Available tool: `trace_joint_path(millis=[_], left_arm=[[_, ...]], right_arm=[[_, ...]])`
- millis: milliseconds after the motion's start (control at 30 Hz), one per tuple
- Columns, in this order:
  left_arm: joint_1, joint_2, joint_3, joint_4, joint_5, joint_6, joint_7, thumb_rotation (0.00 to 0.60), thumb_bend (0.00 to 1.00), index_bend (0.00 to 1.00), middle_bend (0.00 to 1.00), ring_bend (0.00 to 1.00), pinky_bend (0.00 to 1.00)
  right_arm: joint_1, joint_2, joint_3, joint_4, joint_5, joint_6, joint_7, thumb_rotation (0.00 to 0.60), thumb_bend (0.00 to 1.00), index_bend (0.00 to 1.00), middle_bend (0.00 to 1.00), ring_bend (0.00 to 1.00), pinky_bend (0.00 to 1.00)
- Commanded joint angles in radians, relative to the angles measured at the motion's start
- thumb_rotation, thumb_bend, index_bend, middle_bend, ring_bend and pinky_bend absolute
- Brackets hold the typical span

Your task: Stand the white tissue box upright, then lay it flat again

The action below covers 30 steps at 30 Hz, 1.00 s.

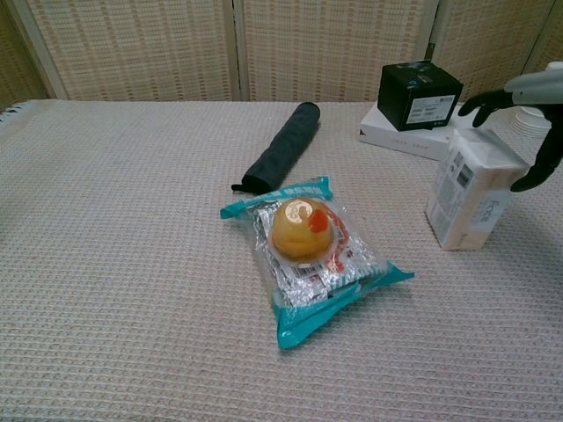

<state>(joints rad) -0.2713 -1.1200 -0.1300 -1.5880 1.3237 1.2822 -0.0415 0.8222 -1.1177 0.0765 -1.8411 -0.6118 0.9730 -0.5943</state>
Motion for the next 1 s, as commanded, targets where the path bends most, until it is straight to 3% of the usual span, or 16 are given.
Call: trace_joint_path(millis=[33,533,800,900,1000], left_arm=[[0.000,0.000,0.000,0.001,-0.002,-0.001,0.000,0.600,0.55,0.19,0.00,0.00,0.12],[-0.002,-0.002,-0.002,0.007,-0.006,-0.006,-0.005,0.600,0.55,0.19,0.00,0.00,0.12],[-0.002,-0.003,-0.001,0.007,-0.007,-0.007,-0.001,0.600,0.55,0.19,0.00,0.00,0.12],[-0.003,-0.003,0.000,0.006,-0.007,-0.009,0.001,0.600,0.55,0.19,0.00,0.00,0.12],[-0.003,-0.002,0.001,0.004,-0.005,-0.008,0.003,0.600,0.55,0.19,0.00,0.00,0.12]], right_arm=[[0.002,-0.006,-0.001,0.007,0.001,-0.002,0.003,0.600,0.09,0.10,0.15,0.02,0.00],[0.004,-0.028,-0.001,0.029,-0.011,0.010,0.015,0.600,0.09,0.24,0.23,0.08,0.00],[-0.020,-0.051,0.006,0.054,-0.062,0.061,0.041,0.600,0.10,0.37,0.38,0.26,0.00],[-0.045,-0.062,0.017,0.074,-0.125,0.074,0.100,0.600,0.10,0.39,0.40,0.28,0.00],[-0.095,-0.067,0.045,0.098,-0.233,0.078,0.263,0.600,0.10,0.39,0.41,0.29,0.00]])
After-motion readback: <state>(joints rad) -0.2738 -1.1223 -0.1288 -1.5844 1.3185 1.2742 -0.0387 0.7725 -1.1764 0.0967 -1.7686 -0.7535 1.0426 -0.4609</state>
